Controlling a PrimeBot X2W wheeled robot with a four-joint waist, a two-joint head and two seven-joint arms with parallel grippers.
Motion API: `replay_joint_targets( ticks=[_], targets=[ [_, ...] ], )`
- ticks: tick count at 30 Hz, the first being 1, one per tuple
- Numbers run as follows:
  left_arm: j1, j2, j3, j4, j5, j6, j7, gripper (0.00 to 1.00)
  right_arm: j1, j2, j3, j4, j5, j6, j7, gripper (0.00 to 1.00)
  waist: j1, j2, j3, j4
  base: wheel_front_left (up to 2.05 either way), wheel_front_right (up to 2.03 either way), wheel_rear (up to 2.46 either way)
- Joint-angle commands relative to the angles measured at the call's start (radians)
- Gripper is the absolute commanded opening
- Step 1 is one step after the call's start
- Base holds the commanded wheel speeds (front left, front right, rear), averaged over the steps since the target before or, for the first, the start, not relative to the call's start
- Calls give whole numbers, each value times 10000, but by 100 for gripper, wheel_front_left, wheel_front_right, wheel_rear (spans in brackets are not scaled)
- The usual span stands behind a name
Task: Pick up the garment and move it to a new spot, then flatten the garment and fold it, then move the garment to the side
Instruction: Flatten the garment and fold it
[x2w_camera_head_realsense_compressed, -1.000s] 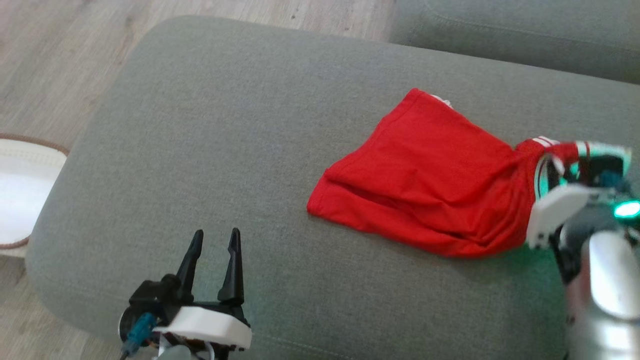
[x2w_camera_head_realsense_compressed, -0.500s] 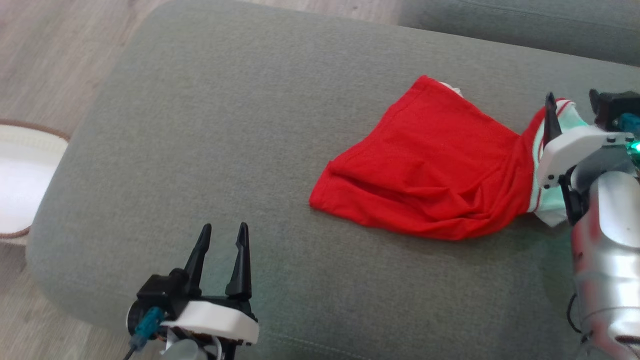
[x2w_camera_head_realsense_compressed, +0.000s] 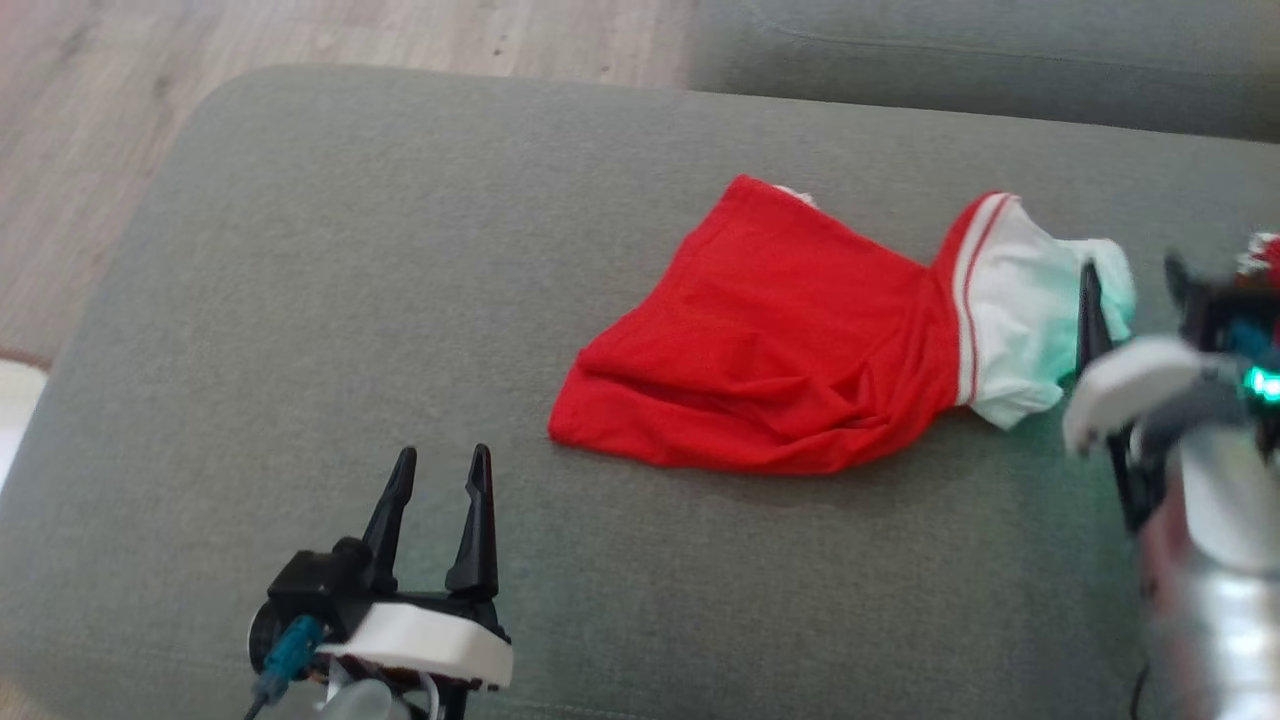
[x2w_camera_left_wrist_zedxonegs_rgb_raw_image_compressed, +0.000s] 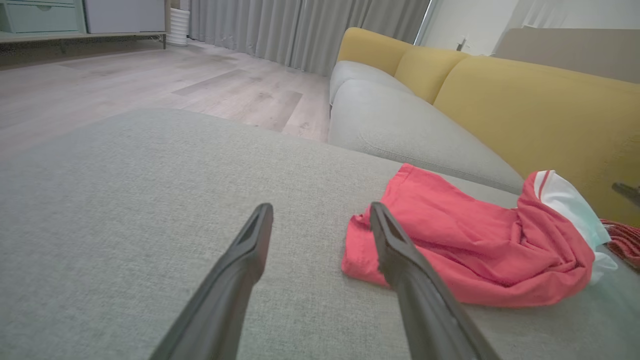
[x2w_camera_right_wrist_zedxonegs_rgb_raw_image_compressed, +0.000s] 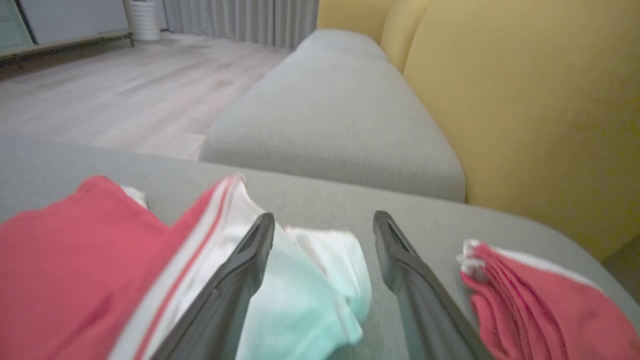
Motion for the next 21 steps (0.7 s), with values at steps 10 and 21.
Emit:
replay_joint_targets(
  ticks=[10, 21],
  targets=[
    [-381, 219, 318, -426, 124, 39, -70, 100, 429, -53, -35, -450, 244, 65, 241, 100, 1, 0, 447, -105, 0, 0, 0],
    [-502, 229, 311, -430, 129, 64, -58, 100, -193, -351, -651, 420, -64, 65, 415, 100, 1, 0, 793, 364, 0, 0, 0]
  ],
)
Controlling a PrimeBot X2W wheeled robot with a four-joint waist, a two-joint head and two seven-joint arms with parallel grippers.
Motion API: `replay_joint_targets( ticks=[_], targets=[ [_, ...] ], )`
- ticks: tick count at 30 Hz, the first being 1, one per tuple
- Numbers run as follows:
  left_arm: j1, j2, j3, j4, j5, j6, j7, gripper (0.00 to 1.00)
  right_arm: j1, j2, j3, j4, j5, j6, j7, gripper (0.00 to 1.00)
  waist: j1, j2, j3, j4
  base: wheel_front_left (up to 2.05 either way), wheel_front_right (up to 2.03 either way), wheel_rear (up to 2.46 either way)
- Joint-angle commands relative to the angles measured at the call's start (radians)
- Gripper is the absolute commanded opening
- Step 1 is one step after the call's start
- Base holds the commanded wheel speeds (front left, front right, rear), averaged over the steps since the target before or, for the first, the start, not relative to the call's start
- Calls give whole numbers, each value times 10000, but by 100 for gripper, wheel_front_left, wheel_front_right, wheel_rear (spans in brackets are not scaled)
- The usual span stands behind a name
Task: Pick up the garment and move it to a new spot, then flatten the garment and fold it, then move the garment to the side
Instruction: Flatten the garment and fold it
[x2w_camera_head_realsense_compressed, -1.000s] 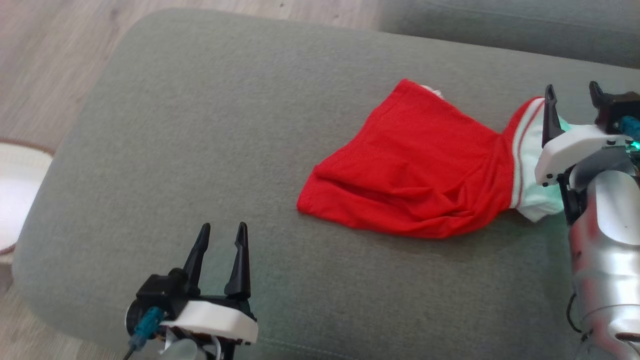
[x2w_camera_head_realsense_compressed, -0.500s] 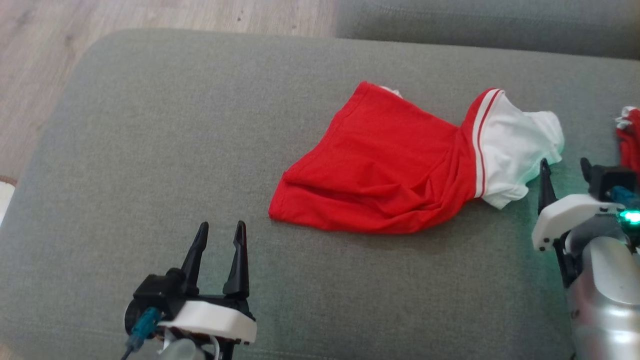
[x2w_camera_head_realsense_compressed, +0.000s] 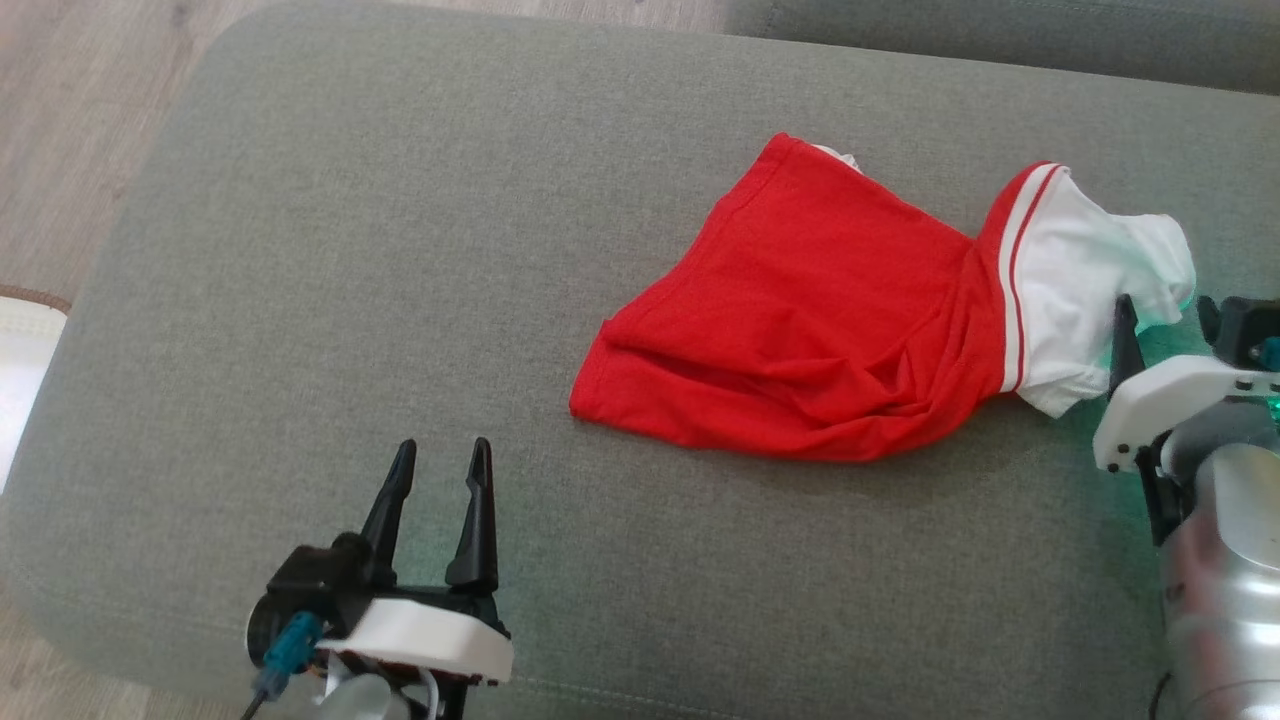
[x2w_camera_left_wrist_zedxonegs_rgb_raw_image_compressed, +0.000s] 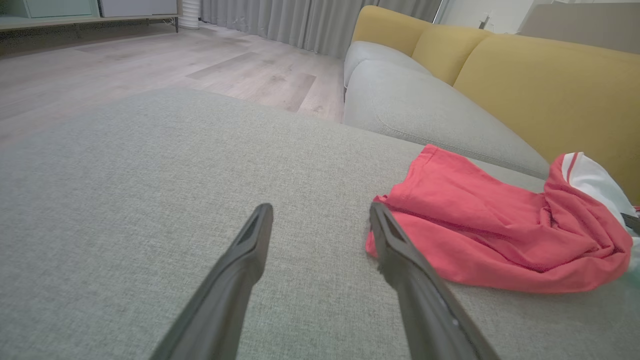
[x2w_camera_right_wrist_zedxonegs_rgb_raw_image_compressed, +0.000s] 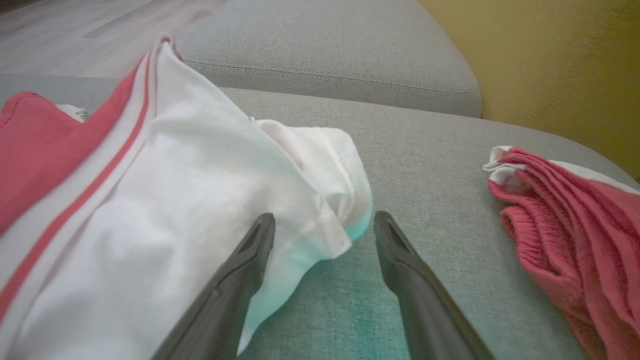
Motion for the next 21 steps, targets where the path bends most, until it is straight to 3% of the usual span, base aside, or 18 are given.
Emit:
replay_joint_targets(
  ticks=[1, 3, 4, 8, 15, 21],
  targets=[
    [-450, 175, 342, -307, 46, 42, -71, 100, -399, -27, 214, -150, -108, 65, -196, 99, -1, 0, 18, 25, 0, 0, 0],
    [-438, 183, 355, -305, 44, 51, -76, 100, -440, 41, 242, -51, -182, 65, -295, 84, -1, 0, 15, 20, 0, 0, 0],
    [-424, 183, 365, -304, 40, 70, -79, 100, -455, 144, 299, 49, -178, 65, -404, 66, -1, 0, 0, -14, 0, 0, 0],
    [-413, 189, 374, -303, 37, 97, -84, 100, -439, 323, 376, 254, -64, 65, -477, 46, -1, 0, -28, -141, 0, 0, 0],
    [-491, 231, 327, -321, 52, 91, -76, 100, -681, 233, 502, 550, 83, 65, -458, 33, -1, 0, 37, -270, 0, 0, 0],
    [-553, 308, 296, -312, 56, 89, -26, 100, -1089, 45, 540, 900, 216, 65, -373, 29, -1, 0, 109, -276, 0, 0, 0]
  ],
)
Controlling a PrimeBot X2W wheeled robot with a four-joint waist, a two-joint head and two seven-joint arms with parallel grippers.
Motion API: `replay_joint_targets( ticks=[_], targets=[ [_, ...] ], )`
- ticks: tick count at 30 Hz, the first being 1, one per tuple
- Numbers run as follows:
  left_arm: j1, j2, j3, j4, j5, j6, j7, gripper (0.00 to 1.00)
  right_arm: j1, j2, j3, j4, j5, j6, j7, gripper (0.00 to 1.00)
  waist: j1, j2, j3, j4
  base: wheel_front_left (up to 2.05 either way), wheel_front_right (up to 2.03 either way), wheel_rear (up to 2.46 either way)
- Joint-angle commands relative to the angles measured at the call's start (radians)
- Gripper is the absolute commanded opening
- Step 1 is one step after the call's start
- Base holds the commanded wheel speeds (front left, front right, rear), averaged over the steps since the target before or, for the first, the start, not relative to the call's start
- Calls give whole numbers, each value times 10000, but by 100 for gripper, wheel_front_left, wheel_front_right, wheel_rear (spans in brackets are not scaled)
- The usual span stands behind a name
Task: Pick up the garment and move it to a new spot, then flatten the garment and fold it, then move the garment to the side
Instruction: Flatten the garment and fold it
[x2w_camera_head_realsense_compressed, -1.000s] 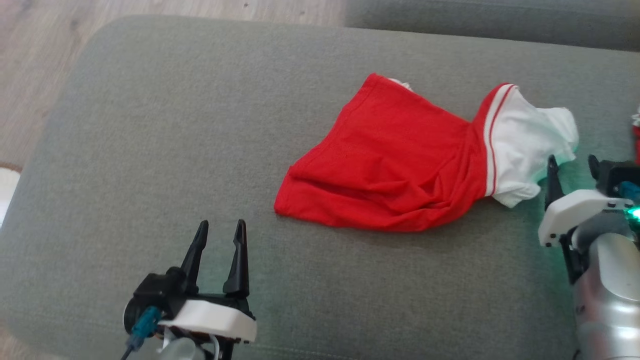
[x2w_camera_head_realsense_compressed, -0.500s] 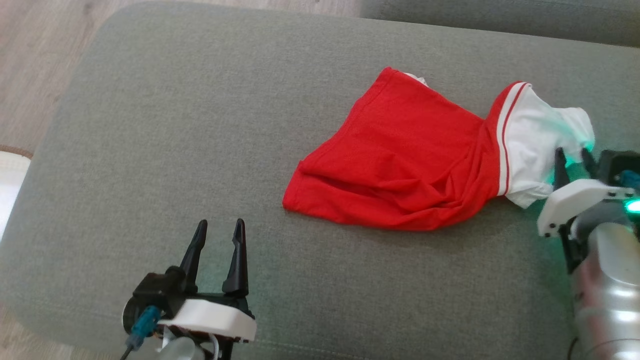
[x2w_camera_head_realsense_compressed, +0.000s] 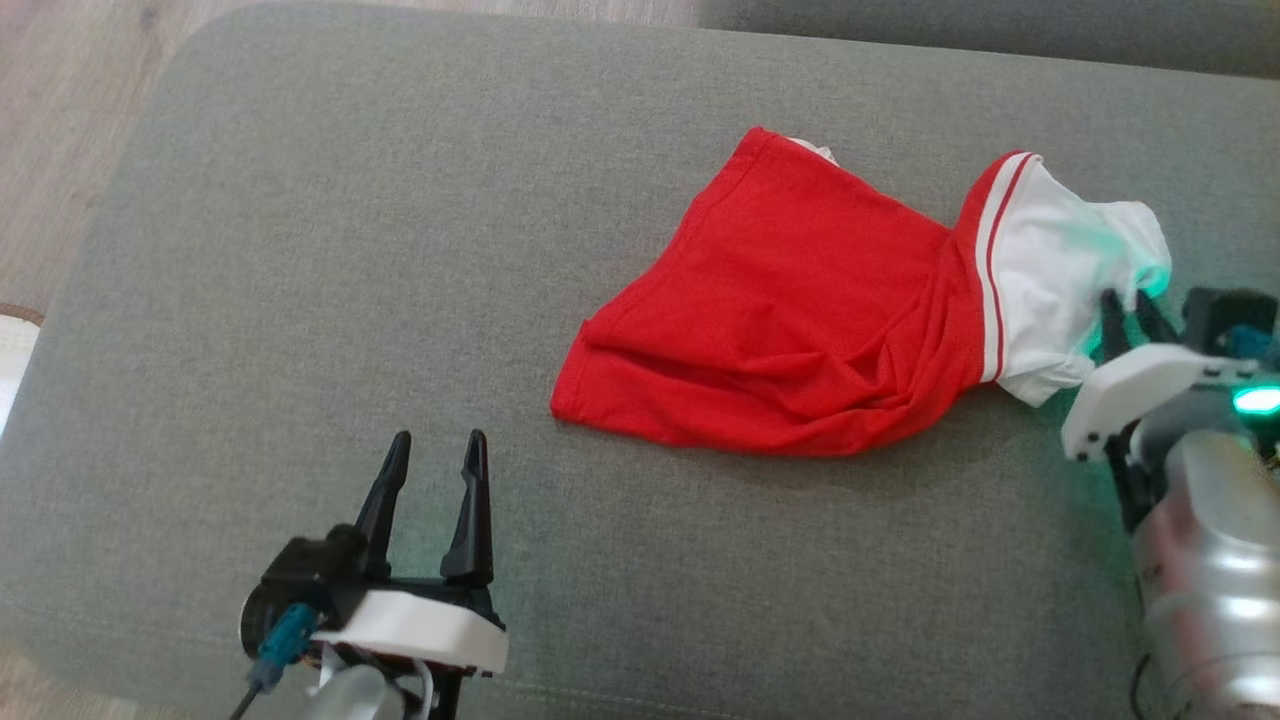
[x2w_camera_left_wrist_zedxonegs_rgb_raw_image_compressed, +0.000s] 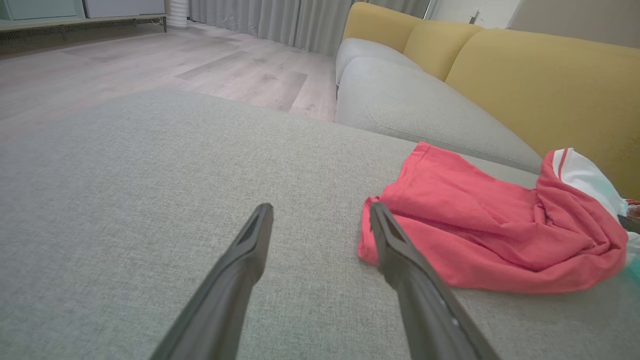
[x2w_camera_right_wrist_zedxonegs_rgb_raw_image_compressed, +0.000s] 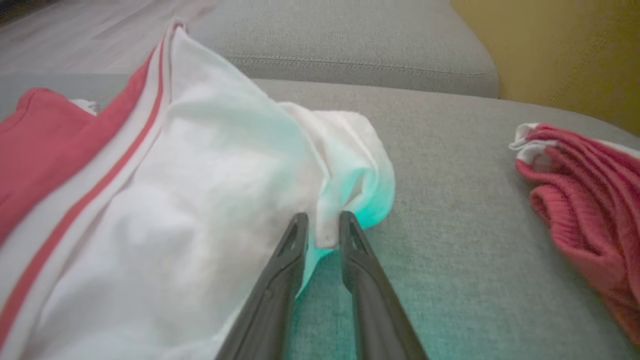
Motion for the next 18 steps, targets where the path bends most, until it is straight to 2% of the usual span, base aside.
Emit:
replay_joint_targets(
  ticks=[1, 3, 4, 5, 12, 18],
  targets=[
    [-440, 214, 300, -317, 56, 48, -21, 100, -510, -156, 212, -138, 44, 65, -11, 28, 0, 0, 16, 20, 0, 0, 0],
    [-451, 226, 291, -324, 61, 49, -11, 100, -565, -202, 185, -73, 36, 65, -4, 25, 0, 0, 15, 29, 0, 0, 0],
    [-457, 238, 282, -332, 65, 54, 2, 100, -601, -236, 149, -11, 23, 65, -3, 17, 0, 0, 9, 38, 0, 0, 0],
    [-459, 251, 275, -340, 66, 59, 13, 100, -629, -262, 104, 45, 10, 65, -7, 0, 0, 0, -2, 45, 0, 0, 0],
    [-267, 331, 303, -375, 18, 174, 22, 100, -452, -80, -229, 178, 168, 65, -426, 0, 0, 0, -278, -124, 0, 0, 0],
    [-35, 324, 275, -384, -60, 192, 8, 100, 35, 429, -161, -264, 1032, 65, -762, 0, 0, 0, -713, -528, 0, 0, 0]
  ],
)
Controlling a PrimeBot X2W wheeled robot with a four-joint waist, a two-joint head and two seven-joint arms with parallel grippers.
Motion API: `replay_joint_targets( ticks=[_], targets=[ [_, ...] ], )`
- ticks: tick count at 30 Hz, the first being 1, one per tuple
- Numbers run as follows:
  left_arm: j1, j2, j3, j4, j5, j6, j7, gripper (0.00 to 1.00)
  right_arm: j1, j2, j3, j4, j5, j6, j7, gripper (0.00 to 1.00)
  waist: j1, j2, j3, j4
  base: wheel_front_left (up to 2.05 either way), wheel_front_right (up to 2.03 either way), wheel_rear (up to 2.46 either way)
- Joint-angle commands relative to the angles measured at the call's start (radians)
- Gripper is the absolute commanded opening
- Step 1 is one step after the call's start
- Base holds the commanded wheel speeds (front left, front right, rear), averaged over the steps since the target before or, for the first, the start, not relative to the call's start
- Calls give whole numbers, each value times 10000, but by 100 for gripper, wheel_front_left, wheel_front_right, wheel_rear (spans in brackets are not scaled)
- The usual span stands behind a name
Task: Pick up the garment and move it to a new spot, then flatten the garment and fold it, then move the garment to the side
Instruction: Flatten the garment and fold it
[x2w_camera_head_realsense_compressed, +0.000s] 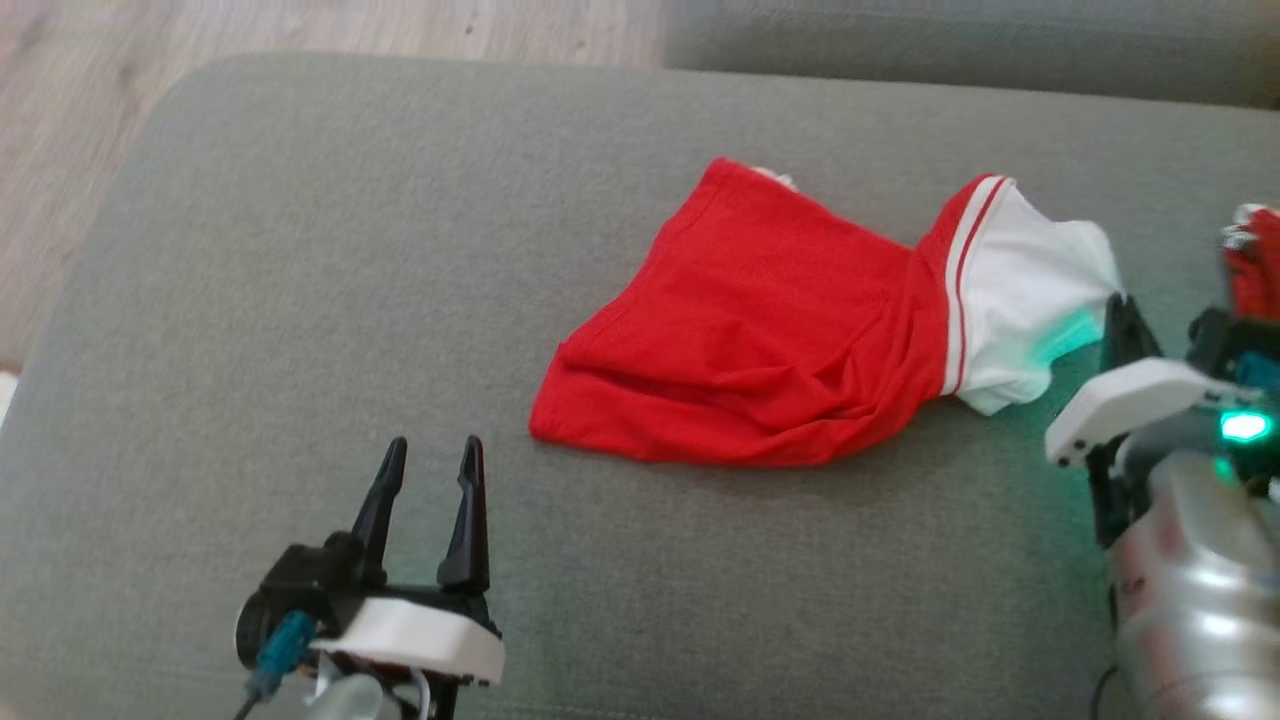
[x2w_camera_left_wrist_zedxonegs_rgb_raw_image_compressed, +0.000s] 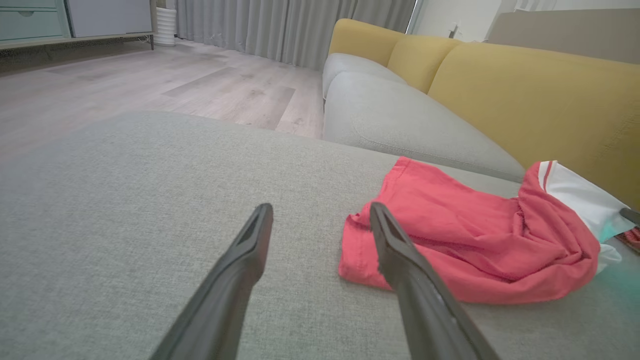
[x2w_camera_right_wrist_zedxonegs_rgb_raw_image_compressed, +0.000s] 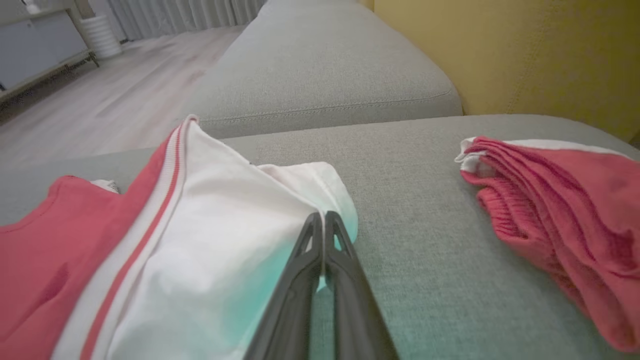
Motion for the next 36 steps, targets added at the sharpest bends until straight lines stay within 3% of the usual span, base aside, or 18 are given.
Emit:
replay_joint_targets(
  ticks=[1, 6, 12, 19, 20, 22, 23, 36],
  targets=[
    [-70, 196, 342, -284, -65, 32, -9, 100, 4, 108, 319, -392, 223, 65, -138, 0, 0, 0, -197, -190, 0, 0, 0],
    [137, 169, 344, -272, -144, 62, -27, 100, 1159, 316, 1110, -1725, 1832, 65, 345, 0, 0, 0, -562, -519, 0, 0, 0],
    [345, 172, 395, -307, -215, 80, -55, 100, 3619, 350, 1898, -4675, 3313, 65, 1991, 0, 0, 0, -784, -833, 0, 0, 0],
    [289, 112, 352, -286, -218, 0, -75, 100, 5394, 353, 1699, -6870, 3775, 65, 3184, 0, 0, 0, -714, -887, 0, 0, 0],
    [277, 102, 341, -269, -218, -16, -77, 100, 5502, 354, 1665, -6986, 3854, 65, 3225, 5, 0, 0, -697, -879, 0, 0, 0],
    [259, 86, 320, -224, -222, -46, -81, 100, 5673, 354, 1621, -7093, 3856, 65, 3275, 64, 0, 0, -672, -852, 0, 0, 0],
    [247, 81, 312, -201, -224, -60, -82, 100, 5740, 354, 1605, -7117, 3786, 65, 3264, 100, 0, 0, -664, -836, 0, 0, 0],
    [278, 72, 396, -61, -251, -92, -111, 100, 6417, 355, 1660, -7992, 3447, 65, 2383, 100, 0, 0, -930, -818, 0, 0, 0]
  ],
)
